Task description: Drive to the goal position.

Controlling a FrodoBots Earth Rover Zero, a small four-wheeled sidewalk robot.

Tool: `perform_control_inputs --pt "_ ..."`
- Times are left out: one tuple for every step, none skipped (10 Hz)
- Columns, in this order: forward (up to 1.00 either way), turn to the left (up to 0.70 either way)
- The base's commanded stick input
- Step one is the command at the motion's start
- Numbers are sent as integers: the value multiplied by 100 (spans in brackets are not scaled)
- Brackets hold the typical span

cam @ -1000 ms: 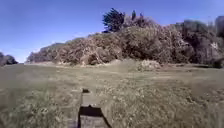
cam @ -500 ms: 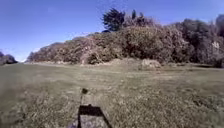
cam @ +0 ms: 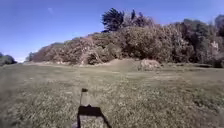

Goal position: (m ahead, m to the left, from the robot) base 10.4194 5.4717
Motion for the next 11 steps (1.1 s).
perform_control_inputs --pt "4 0" --pt "5 0" --pt "39 0" --pt "56 0" --pt "70 0" --pt "70 0" --pt "70 0" --pt "70 0" --pt "70 0" --pt "70 0" --pt "70 0"
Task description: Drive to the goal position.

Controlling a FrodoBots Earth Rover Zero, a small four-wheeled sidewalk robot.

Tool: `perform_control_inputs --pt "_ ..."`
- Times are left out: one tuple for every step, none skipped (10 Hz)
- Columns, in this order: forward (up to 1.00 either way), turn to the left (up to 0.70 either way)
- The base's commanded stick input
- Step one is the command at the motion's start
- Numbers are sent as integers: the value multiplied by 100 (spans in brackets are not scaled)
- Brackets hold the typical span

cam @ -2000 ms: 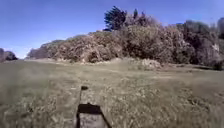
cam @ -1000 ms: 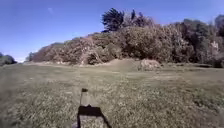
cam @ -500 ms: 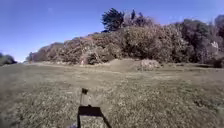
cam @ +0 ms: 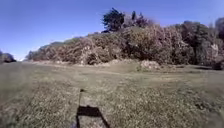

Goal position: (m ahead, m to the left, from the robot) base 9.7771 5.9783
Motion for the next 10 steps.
perform_control_inputs --pt "70 0" --pt "70 0" --pt "70 0" --pt "70 0" --pt "70 0" --pt "70 0" --pt "70 0" --pt "70 0" --pt "70 0" --pt "70 0"
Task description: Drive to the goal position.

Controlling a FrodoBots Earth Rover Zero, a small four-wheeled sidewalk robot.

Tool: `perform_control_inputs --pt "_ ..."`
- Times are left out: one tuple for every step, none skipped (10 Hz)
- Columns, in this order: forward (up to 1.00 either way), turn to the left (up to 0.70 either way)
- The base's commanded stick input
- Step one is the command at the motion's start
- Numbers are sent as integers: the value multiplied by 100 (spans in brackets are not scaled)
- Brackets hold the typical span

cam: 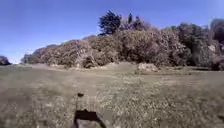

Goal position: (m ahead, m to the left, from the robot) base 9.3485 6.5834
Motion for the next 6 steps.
perform_control_inputs --pt "70 0" --pt "70 0" --pt "70 0" --pt "70 0" --pt "70 0" --pt "67 0"
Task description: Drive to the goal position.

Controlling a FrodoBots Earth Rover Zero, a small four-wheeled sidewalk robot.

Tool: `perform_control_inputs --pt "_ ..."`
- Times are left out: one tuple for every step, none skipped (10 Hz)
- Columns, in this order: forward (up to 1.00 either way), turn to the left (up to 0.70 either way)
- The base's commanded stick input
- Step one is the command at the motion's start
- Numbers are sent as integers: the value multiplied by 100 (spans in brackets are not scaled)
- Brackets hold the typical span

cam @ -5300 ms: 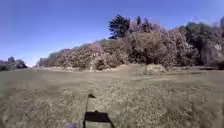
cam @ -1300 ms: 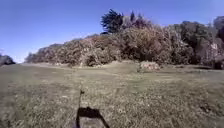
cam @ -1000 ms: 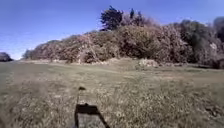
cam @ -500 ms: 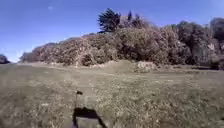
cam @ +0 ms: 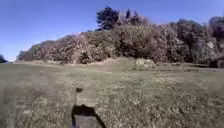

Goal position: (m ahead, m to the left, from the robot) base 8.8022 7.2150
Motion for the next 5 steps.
perform_control_inputs --pt "37 0" --pt "7 0" --pt "4 0" --pt "4 0" --pt "4 0"
